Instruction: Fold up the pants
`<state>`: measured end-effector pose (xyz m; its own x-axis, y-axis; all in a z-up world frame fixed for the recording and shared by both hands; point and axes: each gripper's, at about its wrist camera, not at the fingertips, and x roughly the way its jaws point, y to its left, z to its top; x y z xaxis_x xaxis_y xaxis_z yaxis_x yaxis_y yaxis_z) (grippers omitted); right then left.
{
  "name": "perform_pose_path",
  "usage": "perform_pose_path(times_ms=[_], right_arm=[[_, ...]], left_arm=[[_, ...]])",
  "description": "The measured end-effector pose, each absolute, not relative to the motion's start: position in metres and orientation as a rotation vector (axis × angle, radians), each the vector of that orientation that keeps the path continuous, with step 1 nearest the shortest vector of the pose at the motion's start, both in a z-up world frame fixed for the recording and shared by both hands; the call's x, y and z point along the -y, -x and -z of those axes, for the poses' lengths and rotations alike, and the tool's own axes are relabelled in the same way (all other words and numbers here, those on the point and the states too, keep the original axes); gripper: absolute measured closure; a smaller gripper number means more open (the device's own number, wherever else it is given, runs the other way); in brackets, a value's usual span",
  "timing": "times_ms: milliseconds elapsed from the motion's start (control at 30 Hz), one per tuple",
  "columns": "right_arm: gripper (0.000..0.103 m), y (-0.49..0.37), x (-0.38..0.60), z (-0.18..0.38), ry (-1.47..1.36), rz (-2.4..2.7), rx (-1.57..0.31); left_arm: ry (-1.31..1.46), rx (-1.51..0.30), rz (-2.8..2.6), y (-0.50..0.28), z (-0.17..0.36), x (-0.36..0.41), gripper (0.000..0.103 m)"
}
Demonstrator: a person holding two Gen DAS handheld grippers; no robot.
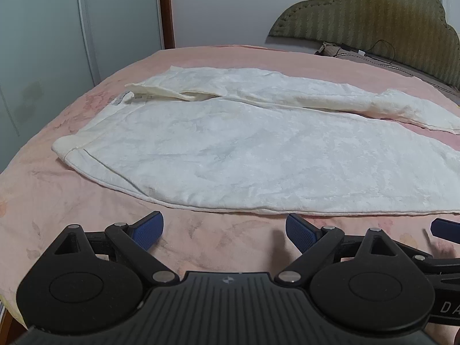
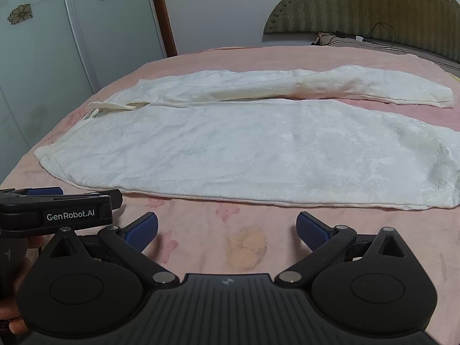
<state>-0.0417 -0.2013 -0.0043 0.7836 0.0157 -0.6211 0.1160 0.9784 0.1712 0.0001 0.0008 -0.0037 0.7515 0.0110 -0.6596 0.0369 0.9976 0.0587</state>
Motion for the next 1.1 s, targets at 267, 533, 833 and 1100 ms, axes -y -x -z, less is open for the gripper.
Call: perform_pose_path(times_ms=[267,533,833,1100], right_arm=[[0.0,0.0411,0.2003,0.0055,-0.206,0.054,-0.673],[0.0,0.0409,0.2002,0.0056,-0.207,0.055,-0.673],[0.0,0.0404,0.1976,0.0064,-0.205,0.046,-0.674],[0.0,0.0409,0.1958,0.0073,-0.207,0.043,-0.675]], left_arm=[[-0.068,-0.72,0.014,0.0,0.0042,-0.0014,0.009],[-0.071,-0.717,0.013,0.0001,0.0043,-0.0017,0.009],[-0.08,-0.717,0.009,0.0003,0.0038,-0.0024,0.009],[-0.074,-0.71,0.009,0.0025,0.0033,0.0004,0.009]])
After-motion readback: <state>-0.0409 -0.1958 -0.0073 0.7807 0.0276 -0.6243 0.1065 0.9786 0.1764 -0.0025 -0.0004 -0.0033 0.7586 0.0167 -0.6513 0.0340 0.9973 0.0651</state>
